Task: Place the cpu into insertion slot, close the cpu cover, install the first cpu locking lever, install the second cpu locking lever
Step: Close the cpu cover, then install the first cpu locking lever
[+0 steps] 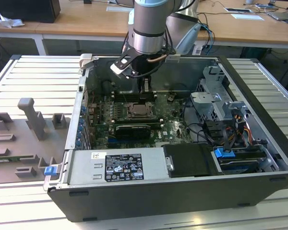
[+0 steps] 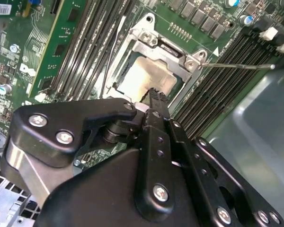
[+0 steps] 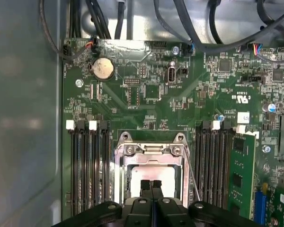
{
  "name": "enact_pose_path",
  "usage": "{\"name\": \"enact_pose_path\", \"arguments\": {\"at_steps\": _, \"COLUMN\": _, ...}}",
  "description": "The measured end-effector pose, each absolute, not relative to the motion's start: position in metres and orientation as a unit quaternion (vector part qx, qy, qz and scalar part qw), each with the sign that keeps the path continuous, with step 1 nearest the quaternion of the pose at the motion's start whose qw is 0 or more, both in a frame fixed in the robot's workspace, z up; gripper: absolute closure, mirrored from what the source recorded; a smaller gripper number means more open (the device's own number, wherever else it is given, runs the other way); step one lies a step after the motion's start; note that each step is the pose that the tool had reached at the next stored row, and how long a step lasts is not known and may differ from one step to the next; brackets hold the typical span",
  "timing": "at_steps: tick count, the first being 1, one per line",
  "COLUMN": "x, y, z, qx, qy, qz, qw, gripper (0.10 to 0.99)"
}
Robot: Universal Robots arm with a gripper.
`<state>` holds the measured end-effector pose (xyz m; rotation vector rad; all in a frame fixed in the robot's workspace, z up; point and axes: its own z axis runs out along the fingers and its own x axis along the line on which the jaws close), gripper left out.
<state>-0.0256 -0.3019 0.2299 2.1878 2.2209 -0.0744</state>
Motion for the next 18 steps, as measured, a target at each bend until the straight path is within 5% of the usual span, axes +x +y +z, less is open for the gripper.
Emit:
{"name": "enact_pose_path", "arguments": {"at_steps": 12, "x": -0.028, "y": -0.302, "z": 0.231, "qx": 0.701, "qy": 0.712, "qz": -0.024, "qw": 0.012, "gripper": 0.98}}
{"name": "enact_pose_path", "arguments": {"at_steps": 18, "x": -0.029, "y": -0.302, "z": 0.257, "qx": 0.701, "qy": 0.712, "qz": -0.024, "qw": 0.012, "gripper": 0.98}}
